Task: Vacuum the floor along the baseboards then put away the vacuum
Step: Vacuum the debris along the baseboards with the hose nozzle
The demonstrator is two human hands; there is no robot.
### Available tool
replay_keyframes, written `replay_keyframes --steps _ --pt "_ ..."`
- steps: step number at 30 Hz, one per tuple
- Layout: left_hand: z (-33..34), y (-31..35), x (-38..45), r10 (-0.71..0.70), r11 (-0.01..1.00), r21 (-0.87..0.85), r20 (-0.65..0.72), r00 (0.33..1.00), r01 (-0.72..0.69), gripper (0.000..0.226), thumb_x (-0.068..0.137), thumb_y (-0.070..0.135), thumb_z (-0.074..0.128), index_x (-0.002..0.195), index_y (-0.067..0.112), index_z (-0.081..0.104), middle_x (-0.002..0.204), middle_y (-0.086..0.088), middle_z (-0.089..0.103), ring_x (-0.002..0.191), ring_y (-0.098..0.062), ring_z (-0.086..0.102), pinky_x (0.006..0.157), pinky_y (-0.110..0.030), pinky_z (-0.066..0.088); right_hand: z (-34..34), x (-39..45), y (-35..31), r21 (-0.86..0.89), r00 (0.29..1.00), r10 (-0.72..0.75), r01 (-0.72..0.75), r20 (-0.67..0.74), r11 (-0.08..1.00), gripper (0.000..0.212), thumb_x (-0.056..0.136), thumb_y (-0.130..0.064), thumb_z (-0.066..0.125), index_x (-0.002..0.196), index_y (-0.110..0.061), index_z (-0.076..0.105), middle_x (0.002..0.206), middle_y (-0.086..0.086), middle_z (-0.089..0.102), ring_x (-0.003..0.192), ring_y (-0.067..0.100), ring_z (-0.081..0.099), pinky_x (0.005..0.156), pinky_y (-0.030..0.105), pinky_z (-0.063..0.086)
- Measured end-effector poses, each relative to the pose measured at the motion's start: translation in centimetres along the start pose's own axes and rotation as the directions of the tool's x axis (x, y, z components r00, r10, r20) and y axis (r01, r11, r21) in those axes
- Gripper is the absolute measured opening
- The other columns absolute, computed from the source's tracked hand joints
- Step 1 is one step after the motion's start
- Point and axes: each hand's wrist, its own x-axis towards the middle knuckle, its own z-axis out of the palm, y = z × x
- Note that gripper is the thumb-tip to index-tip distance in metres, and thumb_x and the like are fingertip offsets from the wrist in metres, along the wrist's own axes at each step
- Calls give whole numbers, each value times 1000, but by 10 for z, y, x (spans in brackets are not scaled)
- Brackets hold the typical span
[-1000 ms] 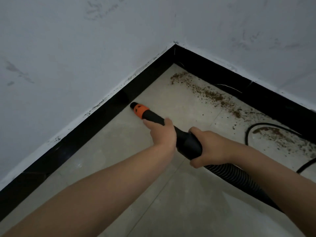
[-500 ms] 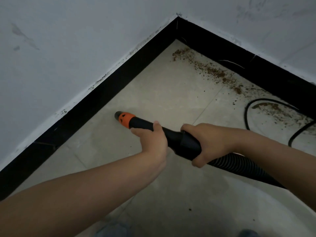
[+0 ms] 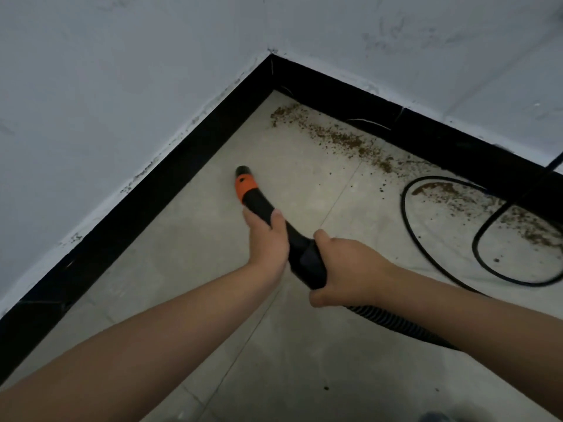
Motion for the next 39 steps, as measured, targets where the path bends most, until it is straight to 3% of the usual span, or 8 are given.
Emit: replay_keyframes --steps 10,16,20,23,26,32,36,39 --pt "85 30 -27 -60 993 115 305 951 26 69 100 32 32 147 20 -17 150 -9 28 126 -27 43 96 -30 37 -19 -63 60 232 950 299 -273 -87 934 50 66 -32 76 98 -15 41 78 -3 52 64 7 52 51 21 40" --pt "105 29 -53 -101 992 114 415 904 58 77 98 32 39 146 21 -20 145 -8 36 120 -26 49 86 -26 38 -24 -104 77 325 925 378 -348 -32 880 47 67 -26 78 98 -19 44 82 -5 56 68 5 55 50 15 42" --pt "100 19 -65 -111 991 106 340 934 79 74 99 32 37 147 21 -18 145 -7 35 123 -23 46 83 -22 30 -22 -108 73 321 941 337 -319 -3 892 46 66 -24 79 97 -18 46 84 -3 58 71 7 57 54 17 44" --pt "81 14 -58 -74 995 87 228 971 56 71 99 30 37 148 19 -13 143 -8 39 120 -24 48 84 -21 31 -15 -89 61 298 964 266 -256 7 919 48 65 -27 78 97 -18 43 86 -3 57 76 13 58 63 28 48" --pt "62 11 -54 -78 996 56 170 982 70 70 99 30 37 148 19 -12 142 -8 39 120 -24 47 84 -21 31 -12 -77 48 310 980 194 -199 47 930 48 67 -27 78 98 -18 42 83 -6 53 71 9 54 59 24 45" --pt "67 11 -70 -149 989 14 209 966 150 72 99 32 37 147 20 -16 146 -6 34 126 -22 44 94 -23 32 -25 -93 56 281 980 176 -194 88 940 50 64 -25 80 100 -18 47 87 -4 56 77 9 56 63 23 46" --pt "84 20 -85 -196 980 6 249 949 201 78 98 37 38 145 20 -22 148 -9 31 128 -25 42 104 -30 31 -37 -108 81 387 975 195 -221 106 895 57 35 -45 68 86 -29 49 85 -9 57 76 3 56 58 12 43" --pt "97 24 -102 -186 978 -42 281 942 205 83 96 37 43 144 23 -24 145 -9 36 124 -26 47 105 -33 33 -48 -125 101 495 976 180 -216 119 841 58 31 -43 63 86 -26 54 79 -9 59 70 2 58 57 11 44"
